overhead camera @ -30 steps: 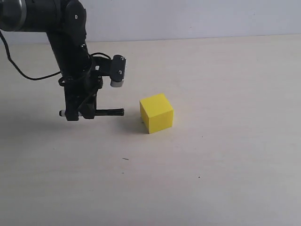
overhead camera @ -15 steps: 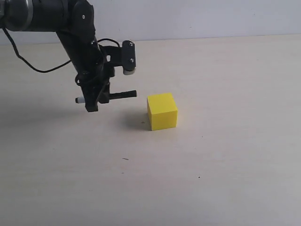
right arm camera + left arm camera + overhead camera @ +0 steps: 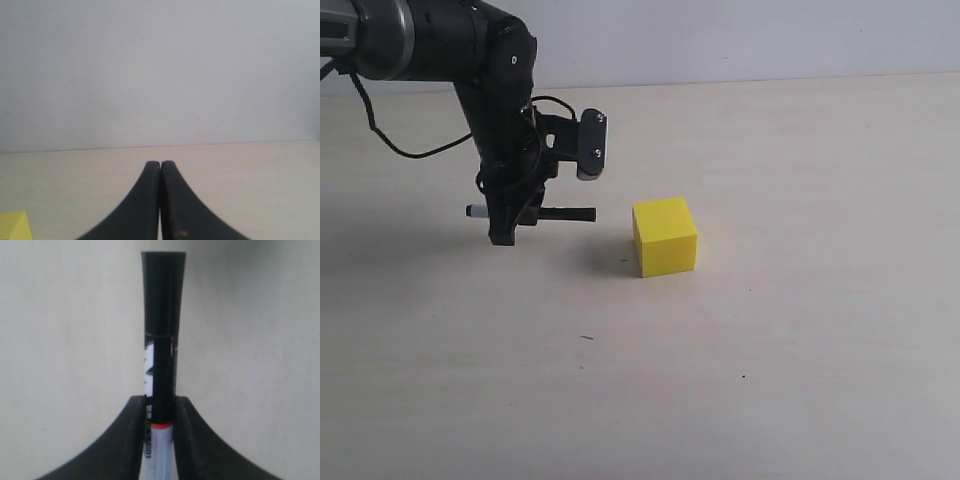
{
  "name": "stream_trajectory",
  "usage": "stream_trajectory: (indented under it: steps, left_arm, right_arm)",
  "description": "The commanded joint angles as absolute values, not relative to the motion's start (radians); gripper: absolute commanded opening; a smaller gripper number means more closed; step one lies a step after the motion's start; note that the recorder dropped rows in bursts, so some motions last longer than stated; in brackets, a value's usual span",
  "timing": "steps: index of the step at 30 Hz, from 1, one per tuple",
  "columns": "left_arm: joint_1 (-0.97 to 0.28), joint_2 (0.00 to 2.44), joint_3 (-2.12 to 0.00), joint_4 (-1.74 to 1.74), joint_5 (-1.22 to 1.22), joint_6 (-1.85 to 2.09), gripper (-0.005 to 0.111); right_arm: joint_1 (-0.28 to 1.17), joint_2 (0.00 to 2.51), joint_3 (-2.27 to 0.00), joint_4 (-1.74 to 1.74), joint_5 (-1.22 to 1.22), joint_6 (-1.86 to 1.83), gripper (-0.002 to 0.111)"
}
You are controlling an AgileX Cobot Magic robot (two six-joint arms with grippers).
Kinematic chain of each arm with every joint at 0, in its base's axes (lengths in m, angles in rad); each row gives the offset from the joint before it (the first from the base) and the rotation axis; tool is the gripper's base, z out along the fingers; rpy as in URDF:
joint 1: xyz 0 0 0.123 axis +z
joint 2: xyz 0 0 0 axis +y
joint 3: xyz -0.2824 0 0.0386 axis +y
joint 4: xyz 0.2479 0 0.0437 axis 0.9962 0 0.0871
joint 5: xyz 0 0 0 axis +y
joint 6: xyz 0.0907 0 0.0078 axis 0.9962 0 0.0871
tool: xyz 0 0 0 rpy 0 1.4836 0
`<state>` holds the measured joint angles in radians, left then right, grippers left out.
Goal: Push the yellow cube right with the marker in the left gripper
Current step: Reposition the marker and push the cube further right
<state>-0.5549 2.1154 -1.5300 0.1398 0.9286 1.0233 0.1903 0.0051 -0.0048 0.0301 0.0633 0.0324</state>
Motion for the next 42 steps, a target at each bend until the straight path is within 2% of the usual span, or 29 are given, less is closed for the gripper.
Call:
stream_trajectory:
  steps: [1, 9, 21, 30, 37, 42]
  left_arm:
    - [-0.587, 2.136, -1.579, 0.115, 0.924, 1.043, 0.000]
    - [-0.660, 2.171, -1.642, 0.113, 0.941, 1.052, 0.000]
    - [-0.599, 2.165, -1.642, 0.136, 1.015, 1.120, 0.000]
    - [-0.633, 2.186, -1.646, 0.048, 0.990, 1.173, 0.000]
    - [-0.696, 2.241, -1.756, -0.025, 1.030, 1.178, 0.000]
    - [-0.676, 2.250, -1.779, -0.019, 1.092, 1.173, 0.000]
  right_arm:
    - [0.185, 0.000, 0.000, 0.028, 0.058, 0.032, 0.000]
    - [0.185, 0.000, 0.000, 0.028, 0.058, 0.032, 0.000]
    - [0.185, 0.000, 0.000, 0.028, 0.058, 0.032, 0.000]
    - [0.185, 0.000, 0.000, 0.028, 0.058, 0.032, 0.000]
    - [0.185, 0.000, 0.000, 0.028, 0.058, 0.032, 0.000]
    - [0.185, 0.000, 0.000, 0.028, 0.058, 0.032, 0.000]
